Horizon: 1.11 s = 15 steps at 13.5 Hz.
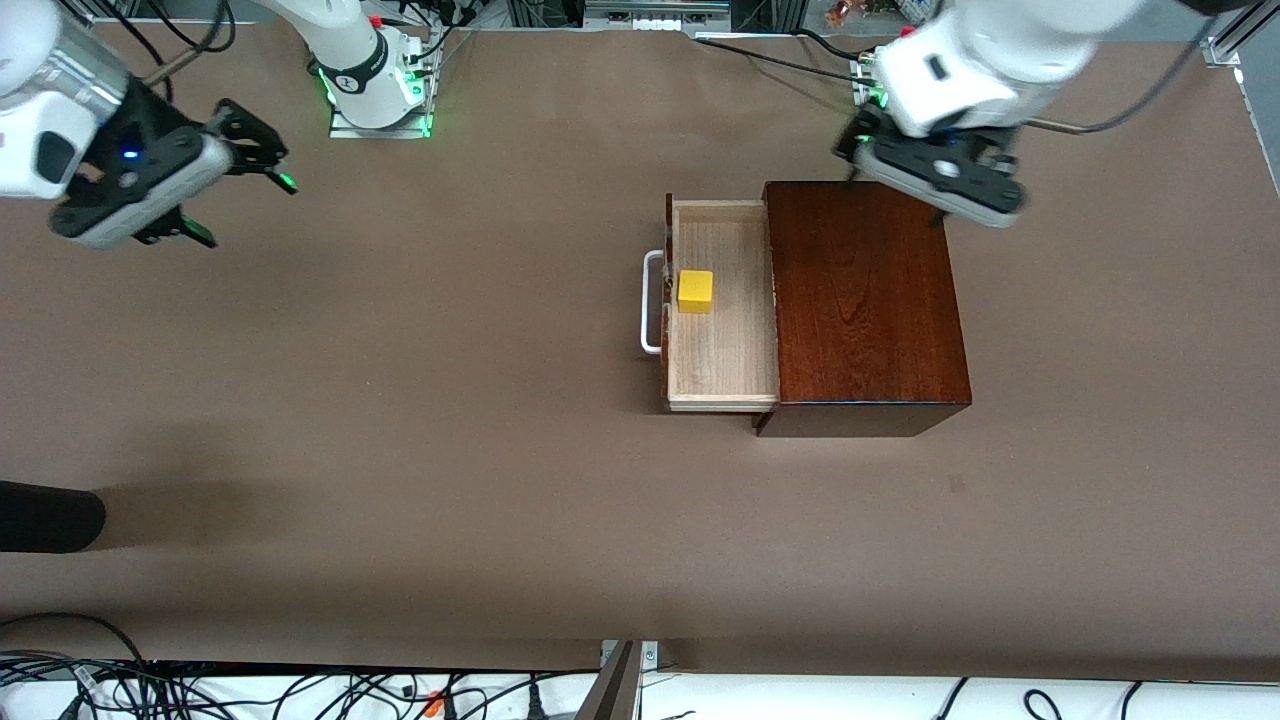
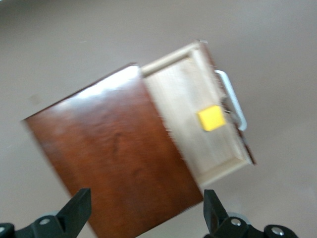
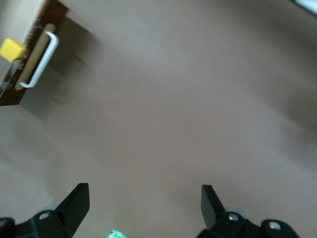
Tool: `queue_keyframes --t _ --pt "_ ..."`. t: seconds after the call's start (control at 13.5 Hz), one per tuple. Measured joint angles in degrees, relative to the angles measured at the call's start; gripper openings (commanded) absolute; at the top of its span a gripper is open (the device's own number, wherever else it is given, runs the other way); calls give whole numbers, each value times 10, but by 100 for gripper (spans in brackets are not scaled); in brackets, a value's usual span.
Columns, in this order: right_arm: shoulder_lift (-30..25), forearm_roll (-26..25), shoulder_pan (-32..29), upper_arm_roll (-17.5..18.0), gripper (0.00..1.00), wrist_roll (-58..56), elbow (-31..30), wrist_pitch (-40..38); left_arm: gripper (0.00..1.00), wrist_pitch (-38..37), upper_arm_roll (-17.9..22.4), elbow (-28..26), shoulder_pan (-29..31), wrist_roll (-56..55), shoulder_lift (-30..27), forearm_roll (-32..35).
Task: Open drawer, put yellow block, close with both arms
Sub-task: 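Move the left gripper down to the drawer handle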
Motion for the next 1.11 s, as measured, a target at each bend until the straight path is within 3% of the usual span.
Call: queue_keyframes --t 0.3,0.74,1.11 --pt "-22 -18 -35 0 100 81 -46 3 100 15 -10 13 -77 61 38 0" --pt "-21 -49 -35 8 100 119 -51 10 100 74 -11 19 -159 255 102 0" --pt "-21 -50 -35 8 100 123 -49 16 100 113 -10 51 -188 400 173 26"
